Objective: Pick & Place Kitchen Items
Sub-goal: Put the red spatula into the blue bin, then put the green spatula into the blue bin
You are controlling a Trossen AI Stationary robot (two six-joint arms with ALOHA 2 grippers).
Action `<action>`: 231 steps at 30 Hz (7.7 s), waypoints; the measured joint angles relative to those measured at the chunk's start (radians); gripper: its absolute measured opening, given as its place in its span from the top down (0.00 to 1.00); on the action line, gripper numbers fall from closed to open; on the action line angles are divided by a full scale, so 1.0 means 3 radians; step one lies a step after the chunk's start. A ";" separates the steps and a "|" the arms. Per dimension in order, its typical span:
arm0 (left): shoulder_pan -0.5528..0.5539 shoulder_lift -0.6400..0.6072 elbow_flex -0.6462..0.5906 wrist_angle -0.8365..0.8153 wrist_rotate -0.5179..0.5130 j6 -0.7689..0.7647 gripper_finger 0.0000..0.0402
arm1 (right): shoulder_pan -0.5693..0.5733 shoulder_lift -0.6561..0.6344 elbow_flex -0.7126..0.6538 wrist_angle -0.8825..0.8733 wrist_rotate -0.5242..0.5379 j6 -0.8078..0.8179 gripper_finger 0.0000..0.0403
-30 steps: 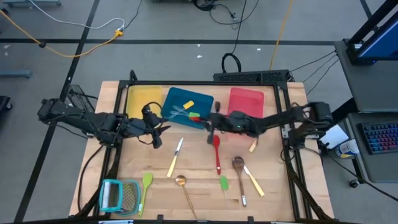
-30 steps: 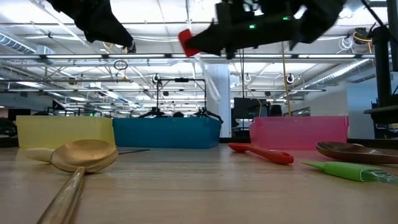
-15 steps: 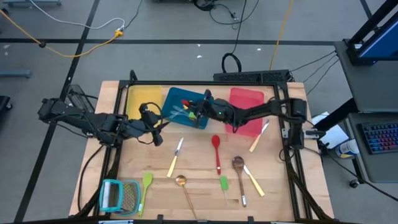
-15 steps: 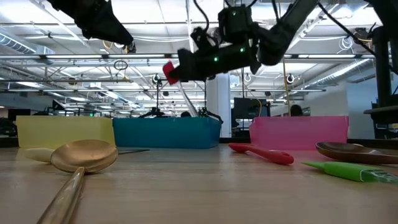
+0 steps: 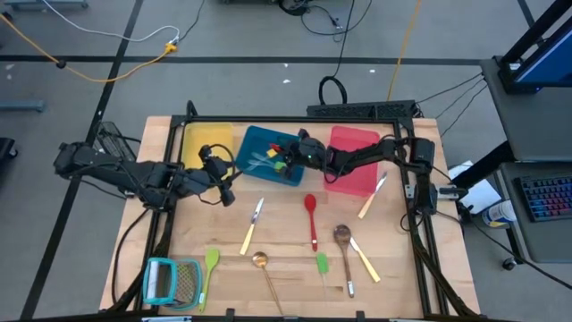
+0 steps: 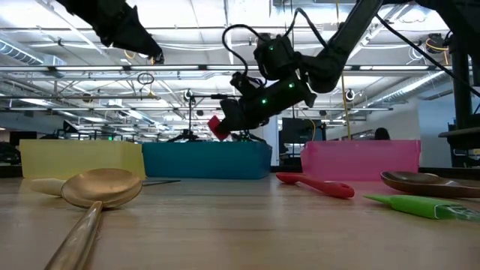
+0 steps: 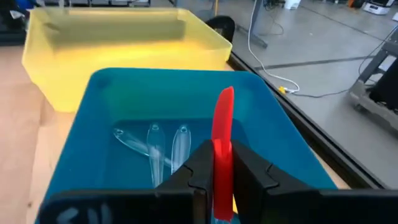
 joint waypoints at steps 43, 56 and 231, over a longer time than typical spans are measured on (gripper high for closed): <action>0.0258 0.0000 0.0000 -0.0003 0.0001 0.0016 0.67 | -0.0010 -0.0047 -0.0045 -0.0667 -0.0425 0.0294 0.63; 0.0258 0.0000 0.0000 -0.0064 0.0004 0.0009 0.67 | 0.0447 -0.0896 -0.0038 -0.0988 -0.0415 -0.0109 0.57; 0.0557 -0.0001 0.0000 0.0645 0.0652 0.0071 0.67 | 0.2523 -0.0922 -0.1615 -0.0301 -0.1103 -0.0336 0.37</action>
